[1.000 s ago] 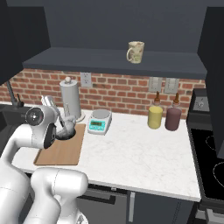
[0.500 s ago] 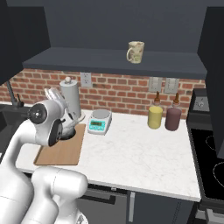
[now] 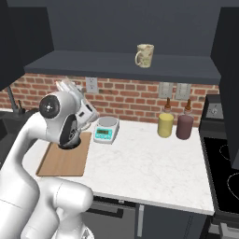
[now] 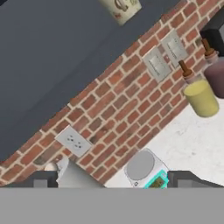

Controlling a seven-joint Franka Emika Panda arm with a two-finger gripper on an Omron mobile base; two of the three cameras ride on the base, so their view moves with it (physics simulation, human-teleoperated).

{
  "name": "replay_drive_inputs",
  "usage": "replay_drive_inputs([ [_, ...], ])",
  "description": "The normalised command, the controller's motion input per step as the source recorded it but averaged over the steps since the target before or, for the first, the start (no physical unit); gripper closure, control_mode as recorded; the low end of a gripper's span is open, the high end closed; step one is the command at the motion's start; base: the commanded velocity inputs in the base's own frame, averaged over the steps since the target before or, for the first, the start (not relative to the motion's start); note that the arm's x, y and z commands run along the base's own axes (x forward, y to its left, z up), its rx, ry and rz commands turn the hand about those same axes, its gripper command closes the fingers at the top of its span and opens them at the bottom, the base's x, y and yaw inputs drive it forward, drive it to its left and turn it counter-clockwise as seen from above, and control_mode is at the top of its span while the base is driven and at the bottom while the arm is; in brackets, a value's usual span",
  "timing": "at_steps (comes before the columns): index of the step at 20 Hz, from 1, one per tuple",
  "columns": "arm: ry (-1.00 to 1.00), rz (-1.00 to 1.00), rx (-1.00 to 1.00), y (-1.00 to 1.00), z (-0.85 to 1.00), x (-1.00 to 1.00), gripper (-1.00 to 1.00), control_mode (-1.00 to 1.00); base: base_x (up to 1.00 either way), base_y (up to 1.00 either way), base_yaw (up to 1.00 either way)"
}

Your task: Pick the kettle from the counter and place it on the tray. Then pick the mug from the cabinet and place it on the tray. Then close the cabinet doors.

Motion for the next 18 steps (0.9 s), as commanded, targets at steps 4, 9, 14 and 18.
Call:
replay_drive_inputs([
  [4, 0.0, 0.0, -0.15, -0.51, 0.49, -0.08, -1.0, -1.0, 0.0, 0.0, 0.0],
  [9, 0.0, 0.0, -0.19, -0.46, 0.27, -0.08, -1.0, -1.0, 0.0, 0.0, 0.0],
  [14, -0.08, -0.02, -0.3, -0.2, 0.0, 0.0, -1.0, -1.0, 0.0, 0.0, 0.0],
  [18, -0.11, 0.0, -0.37, -0.08, -0.01, 0.0, -1.0, -1.0, 0.0, 0.0, 0.0],
])
